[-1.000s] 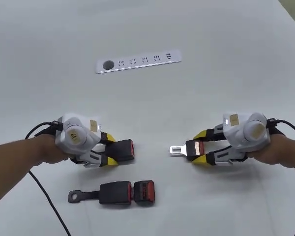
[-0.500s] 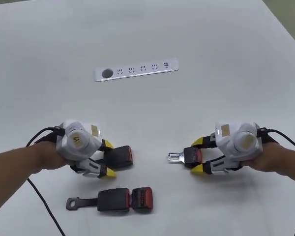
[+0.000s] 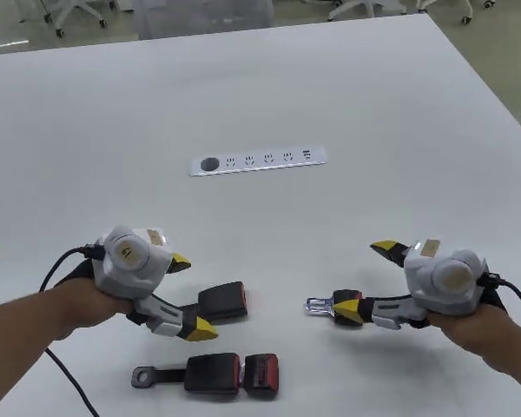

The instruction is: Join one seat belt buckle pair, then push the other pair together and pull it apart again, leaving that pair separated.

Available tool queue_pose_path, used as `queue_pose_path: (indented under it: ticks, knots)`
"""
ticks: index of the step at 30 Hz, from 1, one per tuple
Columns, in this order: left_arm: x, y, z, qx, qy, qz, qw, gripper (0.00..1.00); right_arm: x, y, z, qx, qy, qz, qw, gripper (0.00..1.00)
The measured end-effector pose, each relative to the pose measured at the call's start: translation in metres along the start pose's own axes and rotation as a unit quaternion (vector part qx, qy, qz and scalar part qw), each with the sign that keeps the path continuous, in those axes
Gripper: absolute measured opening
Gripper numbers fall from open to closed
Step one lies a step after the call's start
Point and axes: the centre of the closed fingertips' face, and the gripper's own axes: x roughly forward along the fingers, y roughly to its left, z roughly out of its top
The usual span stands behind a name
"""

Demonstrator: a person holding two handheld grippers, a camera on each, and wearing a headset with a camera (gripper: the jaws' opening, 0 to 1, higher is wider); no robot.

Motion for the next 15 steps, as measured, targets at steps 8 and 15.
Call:
queue_pose_path:
  ticks: [8,15]
  knots:
    - [-0.029,-0.005,0.008,-0.064,-0.061,0.038,0.9954,0.93,-0.012,0.012,0.013,0.015,-0.017,-0.037,0.9991,0.88]
    - [-0.062,-0.019,0.008,-0.090,-0.105,0.063,0.9883,0.98,-0.028,0.031,0.025,0.028,-0.035,-0.055,0.9975,0.91]
